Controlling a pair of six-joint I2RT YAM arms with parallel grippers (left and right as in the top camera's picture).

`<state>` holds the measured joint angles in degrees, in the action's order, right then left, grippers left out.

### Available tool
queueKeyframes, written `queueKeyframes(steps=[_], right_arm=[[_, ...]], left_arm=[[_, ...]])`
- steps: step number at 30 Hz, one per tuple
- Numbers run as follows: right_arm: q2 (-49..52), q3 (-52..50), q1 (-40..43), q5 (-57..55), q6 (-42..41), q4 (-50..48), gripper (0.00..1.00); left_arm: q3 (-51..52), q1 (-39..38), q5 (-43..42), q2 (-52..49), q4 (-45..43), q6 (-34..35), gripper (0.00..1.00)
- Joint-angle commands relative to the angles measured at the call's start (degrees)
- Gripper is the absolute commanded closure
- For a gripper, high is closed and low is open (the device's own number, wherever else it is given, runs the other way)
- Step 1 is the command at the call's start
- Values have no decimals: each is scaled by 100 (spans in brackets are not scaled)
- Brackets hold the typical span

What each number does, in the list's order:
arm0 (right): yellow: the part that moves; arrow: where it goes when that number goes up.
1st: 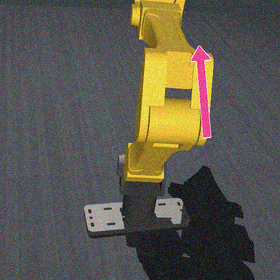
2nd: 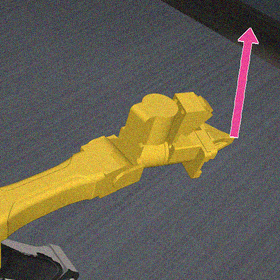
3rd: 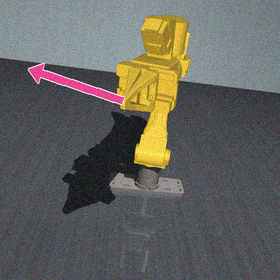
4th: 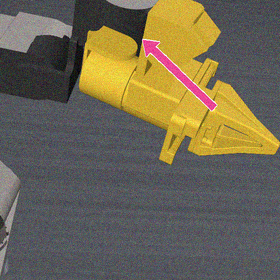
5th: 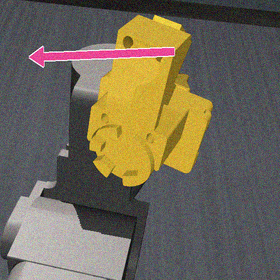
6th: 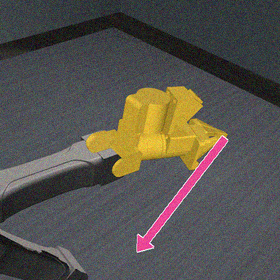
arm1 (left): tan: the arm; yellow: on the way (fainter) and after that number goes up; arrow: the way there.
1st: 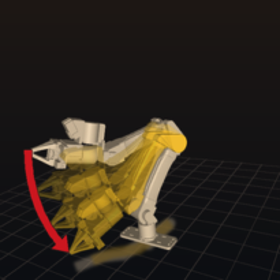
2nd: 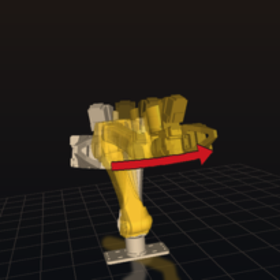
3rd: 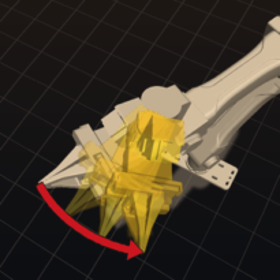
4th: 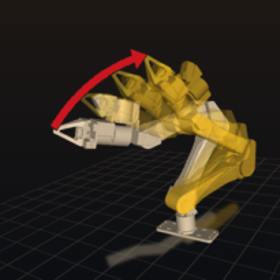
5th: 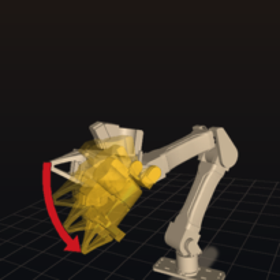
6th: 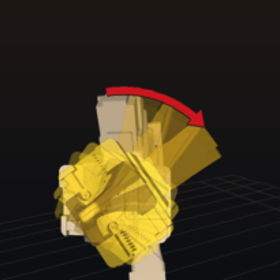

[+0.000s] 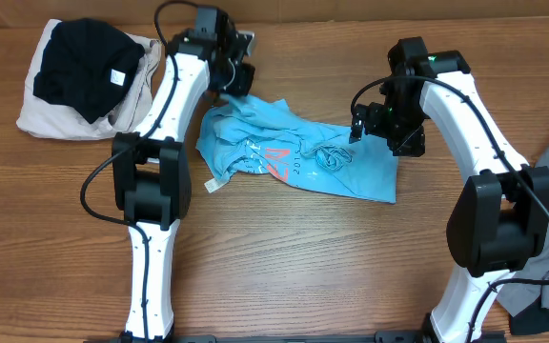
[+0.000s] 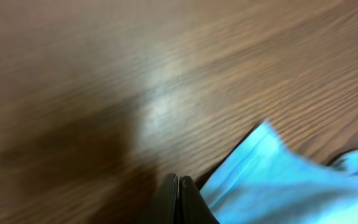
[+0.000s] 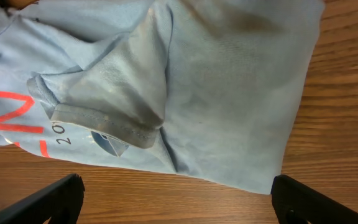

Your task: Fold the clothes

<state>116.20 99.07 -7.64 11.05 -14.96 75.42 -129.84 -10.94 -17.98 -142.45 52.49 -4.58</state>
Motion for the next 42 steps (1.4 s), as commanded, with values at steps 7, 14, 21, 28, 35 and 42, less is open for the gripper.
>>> queueKeyframes(steps=[7, 14, 21, 28, 35, 42], right_arm=[[-192, 140, -15, -74, 42, -28, 0], [-192, 140, -15, -74, 42, -28, 0], [-192, 140, -15, -72, 42, -31, 0], [-192, 140, -15, -70, 42, -26, 0], [-192, 140, -17, -70, 42, -22, 0], [-192, 140, -17, -72, 173, -26, 0]], left_arm=[[-1412, -2, -417, 17, 1504, -24, 96], [-1471, -24, -881, 17, 2824, -190, 96], [-1355, -160, -284, 17, 3838, -433, 83], [-1202, -188, 125, 17, 4070, -415, 18], [-1207, -136, 354, 17, 4059, -398, 10], [-1104, 153, 446, 15, 3740, -669, 0]])
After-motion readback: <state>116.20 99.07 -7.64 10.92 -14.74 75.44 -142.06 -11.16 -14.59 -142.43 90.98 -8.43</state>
